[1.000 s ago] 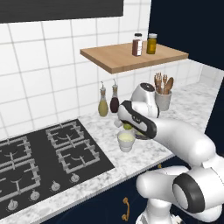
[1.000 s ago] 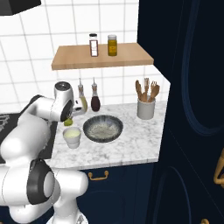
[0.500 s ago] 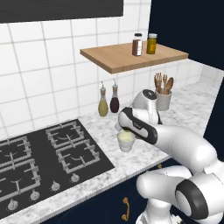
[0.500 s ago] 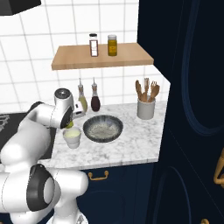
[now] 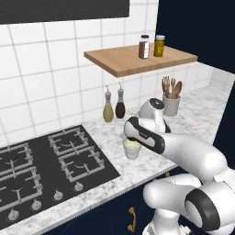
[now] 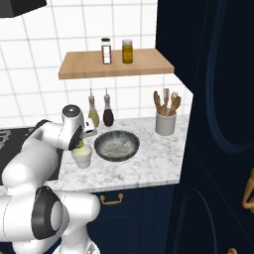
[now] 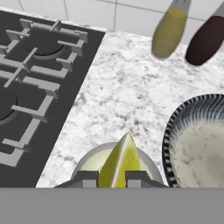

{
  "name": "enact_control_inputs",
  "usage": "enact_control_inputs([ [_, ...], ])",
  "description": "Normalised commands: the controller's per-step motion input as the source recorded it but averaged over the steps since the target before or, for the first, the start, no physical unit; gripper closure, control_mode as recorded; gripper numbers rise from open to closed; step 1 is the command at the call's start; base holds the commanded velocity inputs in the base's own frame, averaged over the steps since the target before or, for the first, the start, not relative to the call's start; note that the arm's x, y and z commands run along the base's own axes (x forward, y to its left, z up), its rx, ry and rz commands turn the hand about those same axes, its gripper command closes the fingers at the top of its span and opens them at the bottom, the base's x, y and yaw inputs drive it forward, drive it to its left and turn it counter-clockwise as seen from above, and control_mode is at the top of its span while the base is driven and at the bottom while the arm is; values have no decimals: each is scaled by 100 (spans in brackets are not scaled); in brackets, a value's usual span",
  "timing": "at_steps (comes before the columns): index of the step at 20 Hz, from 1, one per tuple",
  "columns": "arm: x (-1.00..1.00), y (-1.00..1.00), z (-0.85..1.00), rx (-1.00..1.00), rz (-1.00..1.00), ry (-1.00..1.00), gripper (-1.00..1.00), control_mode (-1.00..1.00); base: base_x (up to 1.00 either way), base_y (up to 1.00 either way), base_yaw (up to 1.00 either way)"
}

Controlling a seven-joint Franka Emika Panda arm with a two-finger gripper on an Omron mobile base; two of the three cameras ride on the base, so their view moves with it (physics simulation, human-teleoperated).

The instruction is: Grab a lemon wedge from the fridge and one ice cube from the ice bowl, and put them in the glass of lemonade.

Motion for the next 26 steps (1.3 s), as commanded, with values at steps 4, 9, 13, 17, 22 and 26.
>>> enact_control_inputs([
  [4, 0, 0, 0, 0, 0, 0, -100, -100, 0, 0, 0],
  [9, 0, 0, 0, 0, 0, 0, -100, -100, 0, 0, 0],
  [13, 0, 0, 0, 0, 0, 0, -100, -100, 0, 0, 0],
  [17, -4, -2, 16, 3, 0, -3, -100, -100, 0, 0, 0],
  [22, -31, -15, 29, 9, 0, -5, -100, -100, 0, 0, 0],
  [26, -44, -5, 23, 5, 0, -4, -100, -100, 0, 0, 0],
])
